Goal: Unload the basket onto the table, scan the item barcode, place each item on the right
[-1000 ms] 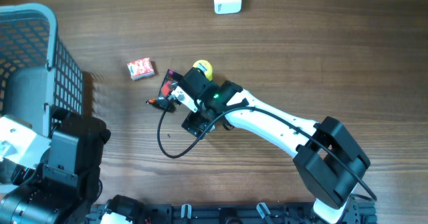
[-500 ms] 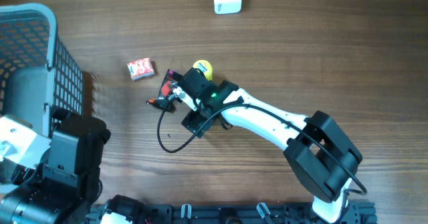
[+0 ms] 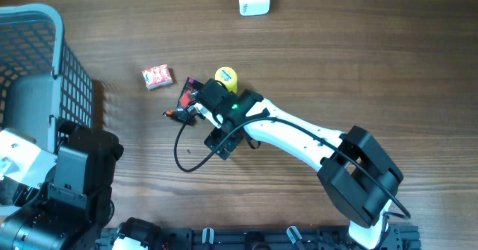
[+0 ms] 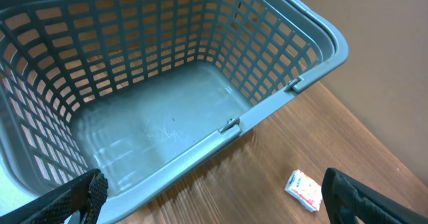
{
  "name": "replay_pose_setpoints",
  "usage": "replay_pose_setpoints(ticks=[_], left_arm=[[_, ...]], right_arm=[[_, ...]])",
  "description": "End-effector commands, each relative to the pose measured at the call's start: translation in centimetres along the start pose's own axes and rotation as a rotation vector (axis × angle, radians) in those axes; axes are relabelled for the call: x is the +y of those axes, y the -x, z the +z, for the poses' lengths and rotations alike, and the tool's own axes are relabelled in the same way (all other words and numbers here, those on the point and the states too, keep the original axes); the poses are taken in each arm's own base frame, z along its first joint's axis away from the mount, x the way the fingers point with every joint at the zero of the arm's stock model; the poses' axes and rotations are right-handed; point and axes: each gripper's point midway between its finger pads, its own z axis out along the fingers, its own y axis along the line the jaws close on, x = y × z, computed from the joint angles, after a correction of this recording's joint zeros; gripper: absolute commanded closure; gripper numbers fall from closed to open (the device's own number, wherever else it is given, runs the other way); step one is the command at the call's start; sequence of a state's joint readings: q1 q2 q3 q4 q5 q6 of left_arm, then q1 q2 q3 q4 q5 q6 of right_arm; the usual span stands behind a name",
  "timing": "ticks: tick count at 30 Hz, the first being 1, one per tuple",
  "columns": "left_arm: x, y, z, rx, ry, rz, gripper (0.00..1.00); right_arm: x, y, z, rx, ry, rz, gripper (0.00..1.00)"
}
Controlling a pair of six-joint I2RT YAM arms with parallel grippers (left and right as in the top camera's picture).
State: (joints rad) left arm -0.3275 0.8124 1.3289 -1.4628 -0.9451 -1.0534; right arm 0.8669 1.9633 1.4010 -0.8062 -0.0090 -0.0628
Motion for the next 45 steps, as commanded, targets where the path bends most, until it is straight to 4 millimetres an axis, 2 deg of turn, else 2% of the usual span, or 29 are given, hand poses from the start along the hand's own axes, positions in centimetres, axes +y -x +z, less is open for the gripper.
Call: replay_pose_setpoints(ticks=[1,3,10,16,24,34,38,41,43,45], left_arm=[[0.2,0.3,-0.1,-0.008,0.004,-0.026,0.0],[0.2,0.3,-0.1,-0.008,0.004,-0.026,0.0],[0.2,0.3,-0.1,-0.008,0.004,-0.026,0.0],[0.2,0.3,-0.1,-0.008,0.004,-0.026,0.0],[0.2,0.3,-0.1,-0.008,0.004,-0.026,0.0],[0.2,0.3,-0.1,-0.008,0.004,-0.026,0.0],[0.2,0.2,-0.1,-0.005,0.002,-0.026,0.0],[0.1,0.1,-0.1,0.002,-0.001,-0.026,0.0],[0.1,0.1,-0.1,0.002,-0.001,-0.025,0.0],[0.1,0.1,-0.1,0.002,-0.001,-0.025,0.0]], right_arm=[[-0.1,2.0,-2.3,-0.039,-0.017,0.075,0.0],[0.5,2.1,-2.9,-0.035,0.01,0.094,0.0],[3.3,1.9,-3.2,-0.015,0.166,0.149,0.0],[4.0,1.7,-3.2,-0.003,0.169,0.164,0.0],[6.8,1.2,-3.3,0.018,0.18,0.104,0.0],[6.8,1.0,-3.2,0.027,0.162,0.146,0.0],[4.9,1.8,-3.9,0.003,0.048,0.249,0.0],[2.8,2.9,-5.4,-0.049,-0.056,0.533,0.0],[3.1,3.5,-5.9,-0.061,-0.026,0.722,0.0],[4.1,4.8,-6.0,-0.093,0.05,0.759,0.0]])
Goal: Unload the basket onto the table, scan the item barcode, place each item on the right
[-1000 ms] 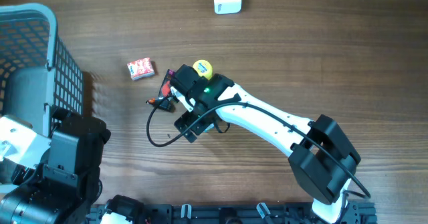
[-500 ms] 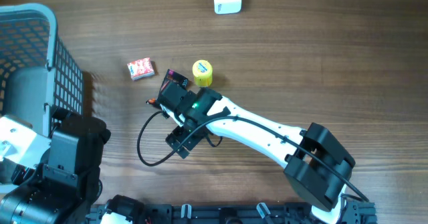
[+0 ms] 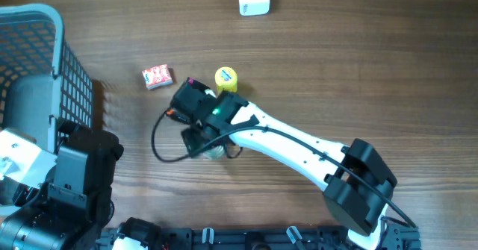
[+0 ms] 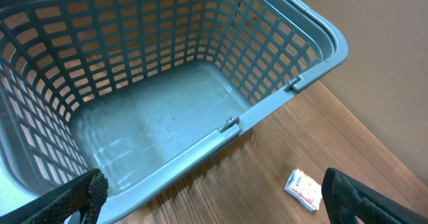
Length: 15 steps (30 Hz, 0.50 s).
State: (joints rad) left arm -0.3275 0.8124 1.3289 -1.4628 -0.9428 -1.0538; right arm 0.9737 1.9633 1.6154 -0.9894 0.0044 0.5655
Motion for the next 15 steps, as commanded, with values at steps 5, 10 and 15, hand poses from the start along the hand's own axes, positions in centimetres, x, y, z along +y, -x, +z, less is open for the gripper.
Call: replay_pose_setpoints(ticks=[5,10,15], left_arm=[[0.2,0.4,-0.1,-0.015,0.004,-0.026,0.0],[-1.3,1.8,-0.2,-0.07,-0.038,0.038,0.0],[-2.8,4.3,-0.4,-0.144,-0.077,0.041,0.0]], right_arm=[[3.5,4.3,-1.5,-0.141,0.177,0.222,0.0],[2.2,3.2,-0.6,-0.081,0.129,0.473,0.0],[1.1,1.3,1.2,0.0,0.051,0.58,0.0]])
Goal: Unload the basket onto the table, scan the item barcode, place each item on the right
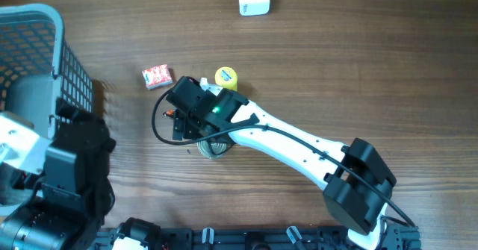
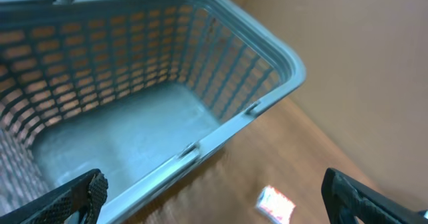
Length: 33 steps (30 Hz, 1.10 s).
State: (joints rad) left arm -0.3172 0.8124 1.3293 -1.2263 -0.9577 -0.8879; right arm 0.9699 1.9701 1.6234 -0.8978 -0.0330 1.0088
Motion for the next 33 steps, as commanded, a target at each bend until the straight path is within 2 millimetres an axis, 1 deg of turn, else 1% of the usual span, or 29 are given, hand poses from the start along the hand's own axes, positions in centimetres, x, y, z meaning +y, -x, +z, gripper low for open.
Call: replay_pose_setpoints(ticks=[1,3,7,9,11,13,18,22,25,33], left_arm=[[0.6,2.3,-0.1,-0.063,0.032,0.06,0.0],[1.3,2.9,-0.1,-0.065,0.056,0.028,0.0],[2.1,2.9,0.3,-0.042,0.086,0.017,0.0],[2.4,2.9,0.5,-0.03,0.094,0.004,0.0],[2.4,2.7,0.5,-0.02,0.092,0.003,0.0],[2.4,2.6,0.6,-0.014,0.088,0.012,0.0],[2.3,2.3,0.6,0.001,0.082,0.018,0.0],[2.3,2.3,0.6,0.003,0.083,0.02,0.0],[2.3,2.3,0.6,0.003,0.083,0.02,0.0],[2.3,2.2,0.6,0.009,0.078,0.021,0.0]], right_arm=[[-1.1,-0.3,1.3,0.03,-0.063,0.15,0.0],[-1.3,-0.4,1.6,0.035,-0.072,0.157,0.0],[-1.9,-1.1,3.0,0.069,-0.107,0.199,0.0],[-3.0,-1.8,3.7,0.088,-0.161,0.268,0.0],[-3.7,-2.2,3.9,0.1,-0.198,0.317,0.0],[-4.1,-2.3,3.9,0.099,-0.214,0.342,0.0],[-3.7,-2.1,4.6,0.092,-0.199,0.354,0.0],[-3.3,-2.6,6.6,0.134,-0.188,0.358,0.0],[-3.4,-2.8,7.6,0.141,-0.194,0.359,0.0],[-3.6,-2.6,7.8,0.126,-0.205,0.392,0.0]])
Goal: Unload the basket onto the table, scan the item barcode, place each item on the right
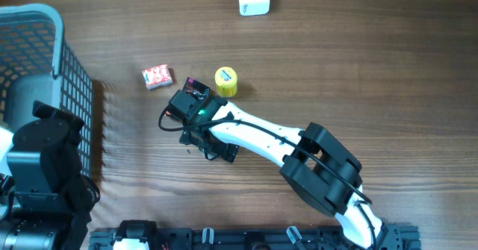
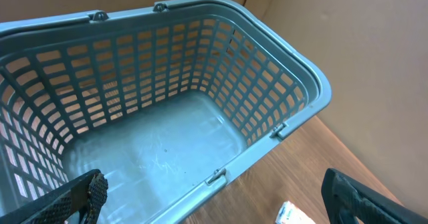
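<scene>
A dark packet [image 1: 196,86] lies on the wooden table [image 1: 358,63] between a small red-and-white box [image 1: 157,77] and a yellow cylinder [image 1: 225,80]. The white scanner stands at the far edge. My right gripper [image 1: 191,107] hangs just in front of the dark packet, and its wrist hides the fingers from above. My left gripper [image 2: 214,200] is open wide over the near rim of the grey basket [image 2: 294,83], holding nothing. The left wrist view catches a corner of the small box [image 2: 294,214].
The grey basket [image 1: 45,26] fills the left edge of the table, and my left arm [image 1: 45,168] stands right in front of it. A black cable [image 1: 170,123] loops beside the right wrist. The right arm's elbow [image 1: 321,168] lies over the middle front of the table.
My left arm has shifted to the left, and its camera now shows more of the basket and less of the table. The right arm's elbow has come in closer, while its wrist stays by the dark packet.
The right wrist was first over the dark packet beside the yellow cylinder. It then stood further left, and it has stayed around that spot since. The left arm held still with its gripper open by the basket, then swung away and has settled further left.
</scene>
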{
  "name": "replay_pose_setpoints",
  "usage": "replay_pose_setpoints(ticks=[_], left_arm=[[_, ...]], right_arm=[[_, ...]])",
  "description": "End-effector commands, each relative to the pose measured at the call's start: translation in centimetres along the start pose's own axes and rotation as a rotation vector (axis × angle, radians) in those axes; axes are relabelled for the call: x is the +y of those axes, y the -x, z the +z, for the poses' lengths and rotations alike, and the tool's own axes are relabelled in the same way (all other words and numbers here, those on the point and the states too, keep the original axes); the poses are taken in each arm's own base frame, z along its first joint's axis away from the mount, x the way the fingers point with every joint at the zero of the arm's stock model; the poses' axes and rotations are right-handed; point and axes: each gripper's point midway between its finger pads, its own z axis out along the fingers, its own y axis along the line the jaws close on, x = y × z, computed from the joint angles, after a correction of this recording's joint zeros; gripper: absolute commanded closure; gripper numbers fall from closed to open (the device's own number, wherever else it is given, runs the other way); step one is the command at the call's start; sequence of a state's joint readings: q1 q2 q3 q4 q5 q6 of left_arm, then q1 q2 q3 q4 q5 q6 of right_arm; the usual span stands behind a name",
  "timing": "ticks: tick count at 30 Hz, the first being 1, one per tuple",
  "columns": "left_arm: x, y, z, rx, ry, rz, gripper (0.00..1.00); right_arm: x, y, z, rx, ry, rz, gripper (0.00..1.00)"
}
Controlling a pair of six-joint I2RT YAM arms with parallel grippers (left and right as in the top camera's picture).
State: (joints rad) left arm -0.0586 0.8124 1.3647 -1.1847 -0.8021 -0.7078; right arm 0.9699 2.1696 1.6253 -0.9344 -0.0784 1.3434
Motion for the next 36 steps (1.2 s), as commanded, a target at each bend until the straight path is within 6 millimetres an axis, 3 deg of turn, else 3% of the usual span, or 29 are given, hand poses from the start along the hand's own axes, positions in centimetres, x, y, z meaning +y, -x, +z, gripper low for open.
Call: replay_pose_setpoints(ticks=[1,7,13,19,25,36], left_arm=[[0.1,0.4,-0.3,-0.003,-0.009,0.003,0.0],[0.1,0.3,-0.3,-0.001,-0.007,0.006,0.0],[0.0,0.2,-0.3,0.008,-0.015,0.007,0.0],[0.0,0.2,-0.3,0.008,-0.014,0.008,0.0],[0.0,0.1,-0.3,0.009,-0.013,0.009,0.0],[0.0,0.0,-0.3,0.016,-0.016,0.011,0.0]], right_arm=[[0.2,0.3,0.2,-0.002,-0.004,0.058,0.0],[-0.1,0.7,0.5,-0.021,-0.011,0.099,0.0],[-0.9,0.7,2.5,-0.021,-0.054,0.134,0.0],[-1.0,0.8,2.8,-0.016,-0.062,0.138,0.0],[-1.4,1.3,2.8,-0.014,-0.071,0.122,0.23],[-1.6,0.2,2.7,0.059,-0.074,0.003,0.3]])
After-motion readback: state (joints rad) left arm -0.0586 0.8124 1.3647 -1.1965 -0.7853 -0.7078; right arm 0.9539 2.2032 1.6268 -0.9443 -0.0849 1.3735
